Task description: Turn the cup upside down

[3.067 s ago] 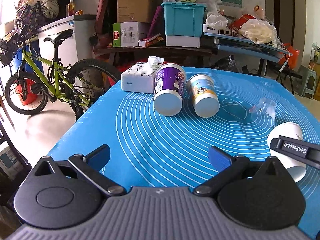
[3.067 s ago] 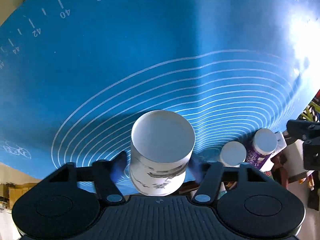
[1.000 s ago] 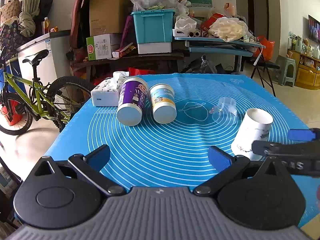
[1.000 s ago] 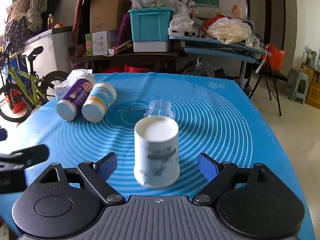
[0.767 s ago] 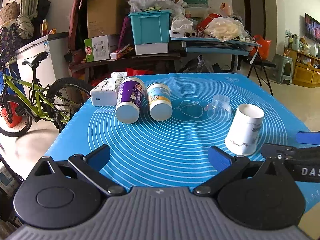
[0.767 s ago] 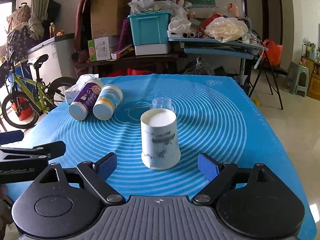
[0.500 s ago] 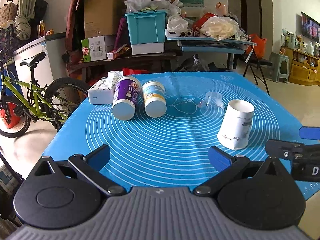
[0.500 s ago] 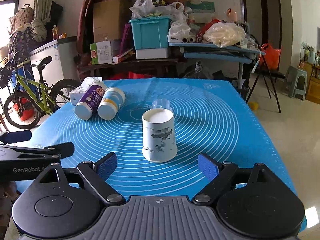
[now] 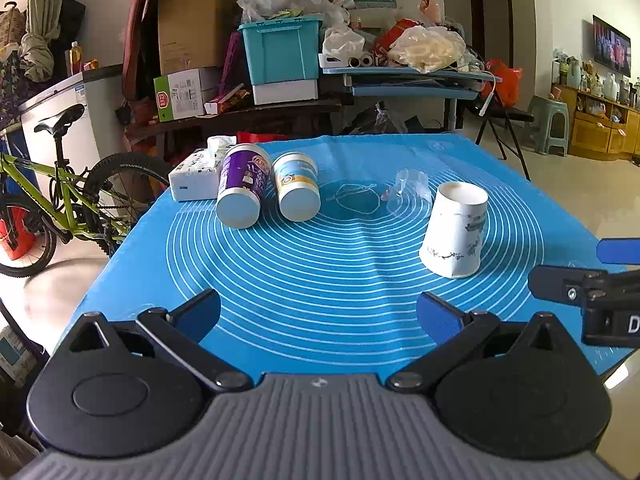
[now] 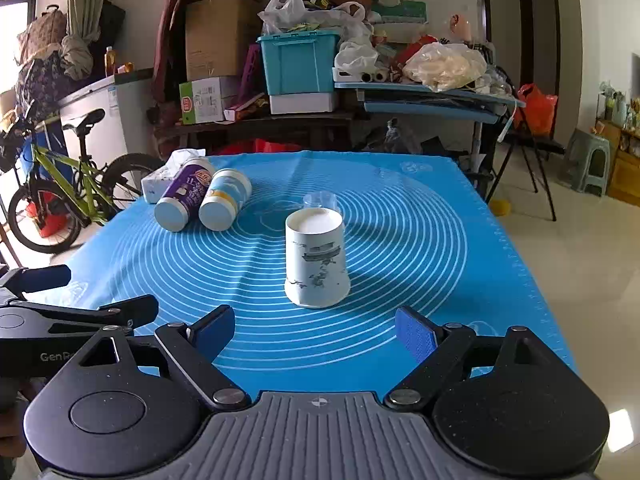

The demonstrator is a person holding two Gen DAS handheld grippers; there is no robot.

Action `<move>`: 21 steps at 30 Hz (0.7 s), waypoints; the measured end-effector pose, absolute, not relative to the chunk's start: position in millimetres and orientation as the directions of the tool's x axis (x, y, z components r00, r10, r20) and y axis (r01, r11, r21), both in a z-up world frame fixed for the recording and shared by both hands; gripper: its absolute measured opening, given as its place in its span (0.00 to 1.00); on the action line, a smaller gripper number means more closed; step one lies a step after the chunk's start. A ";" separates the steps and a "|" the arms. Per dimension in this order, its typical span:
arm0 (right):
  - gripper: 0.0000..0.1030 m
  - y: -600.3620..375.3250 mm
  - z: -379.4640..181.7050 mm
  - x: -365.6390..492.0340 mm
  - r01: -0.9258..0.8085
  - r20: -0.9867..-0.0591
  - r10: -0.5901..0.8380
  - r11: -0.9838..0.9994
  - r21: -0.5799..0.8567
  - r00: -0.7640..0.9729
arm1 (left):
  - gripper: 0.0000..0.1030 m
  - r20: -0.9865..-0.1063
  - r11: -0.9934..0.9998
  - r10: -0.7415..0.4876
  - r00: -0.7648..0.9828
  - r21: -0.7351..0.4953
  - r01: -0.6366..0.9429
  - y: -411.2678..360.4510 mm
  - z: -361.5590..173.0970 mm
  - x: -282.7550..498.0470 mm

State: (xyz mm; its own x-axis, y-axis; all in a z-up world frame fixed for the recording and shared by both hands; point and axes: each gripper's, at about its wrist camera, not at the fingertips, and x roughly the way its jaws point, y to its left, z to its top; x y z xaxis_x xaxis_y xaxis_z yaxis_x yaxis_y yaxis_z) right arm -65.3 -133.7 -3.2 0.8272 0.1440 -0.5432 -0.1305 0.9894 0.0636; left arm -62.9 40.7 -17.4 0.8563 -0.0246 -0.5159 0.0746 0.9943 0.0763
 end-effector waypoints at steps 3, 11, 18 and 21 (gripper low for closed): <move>0.86 -134.6 -1.5 -68.0 -0.137 -0.538 0.154 0.988 0.073 0.829 | 1.00 -0.520 0.994 -0.024 0.854 0.076 0.074 40.9 -18.6 -64.7; 0.86 -136.4 0.1 -72.1 -0.134 -0.536 0.151 0.988 0.071 0.831 | 1.00 -0.522 0.994 -0.026 0.853 0.080 0.079 39.2 -20.1 -68.6; 0.86 -136.2 1.1 -71.8 -0.141 -0.536 0.157 0.987 0.071 0.830 | 1.00 -0.523 0.993 -0.027 0.852 0.081 0.082 37.8 -20.1 -69.9; 0.86 -136.1 0.8 -71.8 -0.140 -0.539 0.154 0.988 0.067 0.828 | 1.00 -0.523 0.993 -0.027 0.852 0.082 0.082 37.6 -19.9 -69.5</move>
